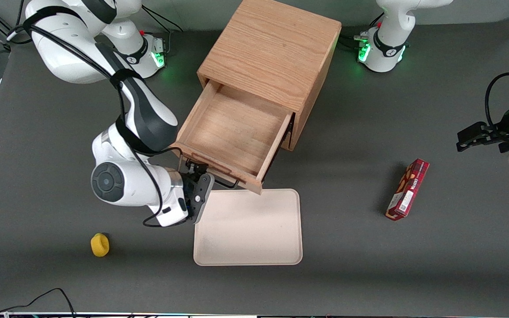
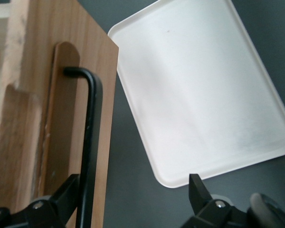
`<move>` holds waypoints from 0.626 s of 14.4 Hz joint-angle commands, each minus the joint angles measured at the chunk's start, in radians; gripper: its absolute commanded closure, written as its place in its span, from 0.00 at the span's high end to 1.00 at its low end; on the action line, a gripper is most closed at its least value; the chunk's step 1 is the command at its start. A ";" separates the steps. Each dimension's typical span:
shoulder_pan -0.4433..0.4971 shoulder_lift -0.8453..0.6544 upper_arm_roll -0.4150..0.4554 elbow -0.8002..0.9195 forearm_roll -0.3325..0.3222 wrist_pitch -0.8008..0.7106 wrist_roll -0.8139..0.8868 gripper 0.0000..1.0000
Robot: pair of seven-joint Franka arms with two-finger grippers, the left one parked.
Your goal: Open upper drawer
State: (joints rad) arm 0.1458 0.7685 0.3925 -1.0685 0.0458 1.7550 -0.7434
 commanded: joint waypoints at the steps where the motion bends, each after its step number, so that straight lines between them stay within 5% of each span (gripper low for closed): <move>1: 0.003 0.023 -0.001 0.067 -0.015 -0.022 -0.042 1.00; 5: 0.005 -0.049 0.008 0.111 0.055 -0.077 0.020 1.00; 9: 0.009 -0.262 0.003 0.105 0.072 -0.202 0.356 1.00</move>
State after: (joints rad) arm 0.1506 0.6430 0.4104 -0.9307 0.1002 1.6314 -0.5488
